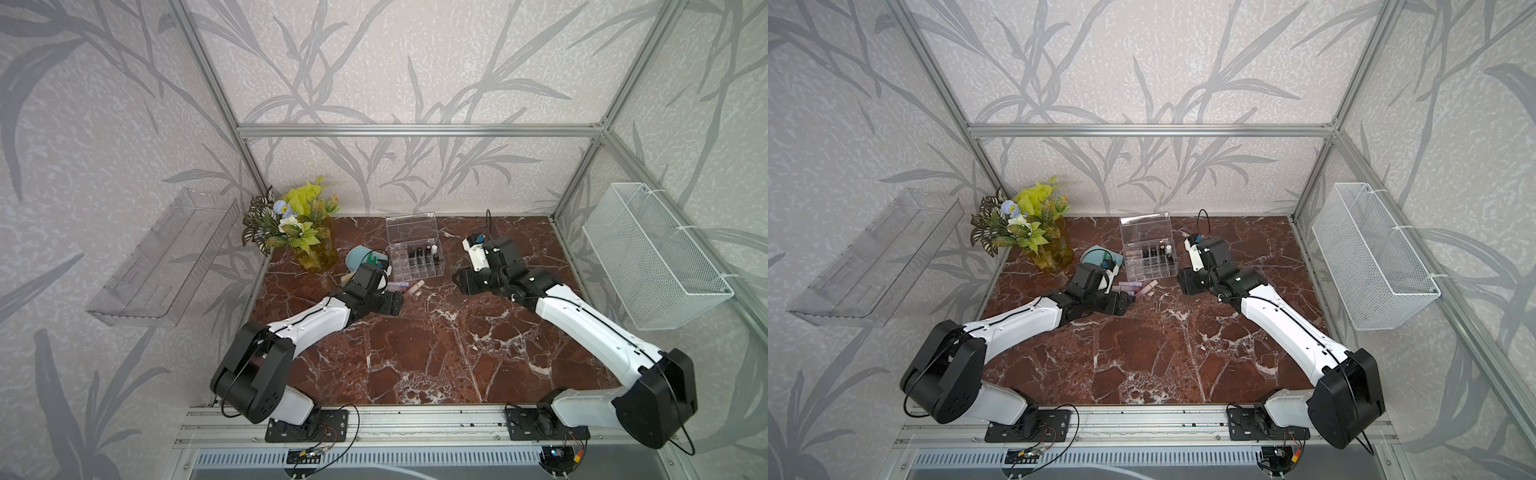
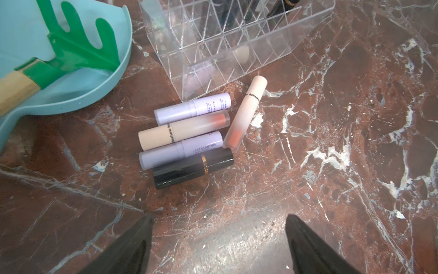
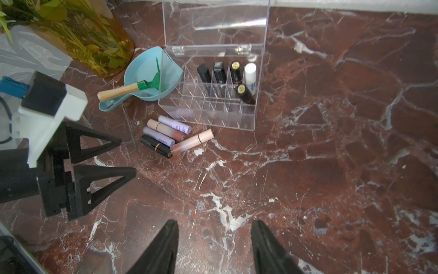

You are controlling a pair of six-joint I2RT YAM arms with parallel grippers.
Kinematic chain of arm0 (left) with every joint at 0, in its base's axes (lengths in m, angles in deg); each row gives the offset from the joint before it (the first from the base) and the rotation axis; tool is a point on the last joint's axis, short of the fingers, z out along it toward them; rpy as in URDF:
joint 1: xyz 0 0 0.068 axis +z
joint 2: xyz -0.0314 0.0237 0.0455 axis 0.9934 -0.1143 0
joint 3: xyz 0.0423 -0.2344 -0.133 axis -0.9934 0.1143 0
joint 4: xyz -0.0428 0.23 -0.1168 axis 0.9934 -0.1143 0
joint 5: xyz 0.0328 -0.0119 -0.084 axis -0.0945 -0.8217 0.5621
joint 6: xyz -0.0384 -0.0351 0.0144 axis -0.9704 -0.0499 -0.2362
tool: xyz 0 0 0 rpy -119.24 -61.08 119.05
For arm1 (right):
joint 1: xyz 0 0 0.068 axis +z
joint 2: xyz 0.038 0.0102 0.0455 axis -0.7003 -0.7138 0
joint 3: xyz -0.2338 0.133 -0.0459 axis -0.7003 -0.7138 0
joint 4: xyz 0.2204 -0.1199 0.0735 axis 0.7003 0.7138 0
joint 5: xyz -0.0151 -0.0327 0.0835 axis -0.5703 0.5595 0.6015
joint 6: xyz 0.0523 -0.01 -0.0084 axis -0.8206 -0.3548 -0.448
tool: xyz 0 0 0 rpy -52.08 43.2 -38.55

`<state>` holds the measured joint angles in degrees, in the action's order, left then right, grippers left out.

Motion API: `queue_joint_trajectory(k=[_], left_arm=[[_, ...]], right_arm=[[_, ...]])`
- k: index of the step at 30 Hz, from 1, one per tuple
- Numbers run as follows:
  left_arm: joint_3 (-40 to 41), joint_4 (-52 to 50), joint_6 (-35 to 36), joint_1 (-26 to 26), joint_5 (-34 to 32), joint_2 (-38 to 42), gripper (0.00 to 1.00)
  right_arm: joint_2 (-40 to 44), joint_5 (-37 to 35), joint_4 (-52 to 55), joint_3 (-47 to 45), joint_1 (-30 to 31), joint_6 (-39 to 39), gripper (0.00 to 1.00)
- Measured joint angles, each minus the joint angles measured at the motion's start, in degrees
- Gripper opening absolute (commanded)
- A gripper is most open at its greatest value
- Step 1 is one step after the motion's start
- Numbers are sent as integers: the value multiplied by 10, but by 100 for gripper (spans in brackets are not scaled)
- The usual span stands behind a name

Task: Arrange the lipsticks in the organizer
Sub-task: Pick up the lipstick at the center of the board.

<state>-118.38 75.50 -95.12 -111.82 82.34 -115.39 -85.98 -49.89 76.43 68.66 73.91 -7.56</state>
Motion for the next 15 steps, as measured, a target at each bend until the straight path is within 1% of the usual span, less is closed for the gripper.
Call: queue_joint_trajectory(k=[7,15], left_arm=[[-7,2,4,0,-16,-14,91],[-15,6,13,0,-27,-29,87]], right_arm=[[13,14,12,-37,0,-12,54],[27,21,12,-49,0,-12,55]])
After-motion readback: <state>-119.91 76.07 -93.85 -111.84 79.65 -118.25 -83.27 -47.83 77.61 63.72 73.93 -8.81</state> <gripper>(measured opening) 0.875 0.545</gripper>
